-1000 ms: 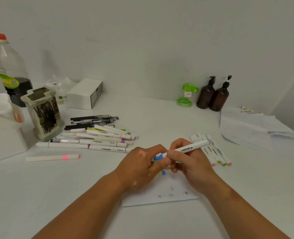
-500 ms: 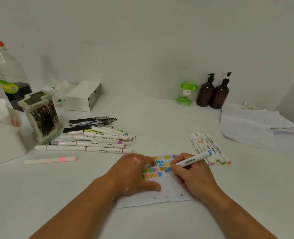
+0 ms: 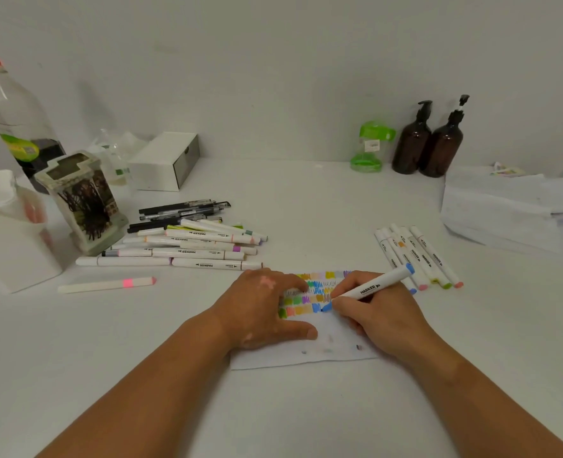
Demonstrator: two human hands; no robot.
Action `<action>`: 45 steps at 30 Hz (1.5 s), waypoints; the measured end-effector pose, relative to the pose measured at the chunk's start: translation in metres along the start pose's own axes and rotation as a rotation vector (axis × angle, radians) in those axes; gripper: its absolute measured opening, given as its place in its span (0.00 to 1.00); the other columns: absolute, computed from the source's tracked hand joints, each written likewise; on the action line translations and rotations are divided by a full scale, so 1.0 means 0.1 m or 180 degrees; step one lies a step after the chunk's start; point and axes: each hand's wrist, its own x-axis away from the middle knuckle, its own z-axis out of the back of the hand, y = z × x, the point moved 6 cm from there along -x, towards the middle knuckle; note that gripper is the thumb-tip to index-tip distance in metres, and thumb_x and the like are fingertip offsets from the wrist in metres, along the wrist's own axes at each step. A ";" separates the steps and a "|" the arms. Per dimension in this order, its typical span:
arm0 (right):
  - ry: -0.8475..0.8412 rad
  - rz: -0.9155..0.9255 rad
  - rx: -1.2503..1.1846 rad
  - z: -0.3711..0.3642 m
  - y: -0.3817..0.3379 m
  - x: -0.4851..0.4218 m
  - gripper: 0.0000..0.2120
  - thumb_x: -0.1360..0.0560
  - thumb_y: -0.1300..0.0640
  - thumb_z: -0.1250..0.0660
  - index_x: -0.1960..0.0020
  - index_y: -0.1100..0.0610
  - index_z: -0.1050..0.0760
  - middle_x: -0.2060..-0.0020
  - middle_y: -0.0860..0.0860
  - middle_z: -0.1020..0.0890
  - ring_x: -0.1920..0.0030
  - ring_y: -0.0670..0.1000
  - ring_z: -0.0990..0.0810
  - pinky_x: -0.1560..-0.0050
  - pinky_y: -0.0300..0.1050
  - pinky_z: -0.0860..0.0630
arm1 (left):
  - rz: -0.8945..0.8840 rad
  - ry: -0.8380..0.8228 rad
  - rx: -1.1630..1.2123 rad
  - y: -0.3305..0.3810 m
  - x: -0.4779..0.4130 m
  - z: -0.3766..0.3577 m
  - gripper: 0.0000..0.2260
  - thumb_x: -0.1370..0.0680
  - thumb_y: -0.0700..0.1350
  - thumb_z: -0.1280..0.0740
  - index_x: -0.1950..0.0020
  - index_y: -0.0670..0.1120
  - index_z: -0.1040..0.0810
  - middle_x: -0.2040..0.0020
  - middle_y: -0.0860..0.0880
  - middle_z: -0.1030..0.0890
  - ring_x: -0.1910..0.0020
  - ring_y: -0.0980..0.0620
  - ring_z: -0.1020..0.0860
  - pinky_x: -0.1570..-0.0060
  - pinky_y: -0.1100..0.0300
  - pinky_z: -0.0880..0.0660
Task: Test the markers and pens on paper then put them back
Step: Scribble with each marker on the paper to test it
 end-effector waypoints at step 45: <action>0.0025 0.0481 -0.1537 0.12 -0.32 -0.27 0.04 0.32 0.56 0.27 0.62 0.56 0.21 0.74 0.56 0.26 0.73 0.52 0.28 0.74 0.42 0.30 | 0.0357 0.1318 0.2067 -0.10 0.08 0.38 0.09 0.17 0.35 0.44 0.44 0.50 0.35 0.53 0.55 0.18 0.51 0.59 0.23 0.55 0.63 0.25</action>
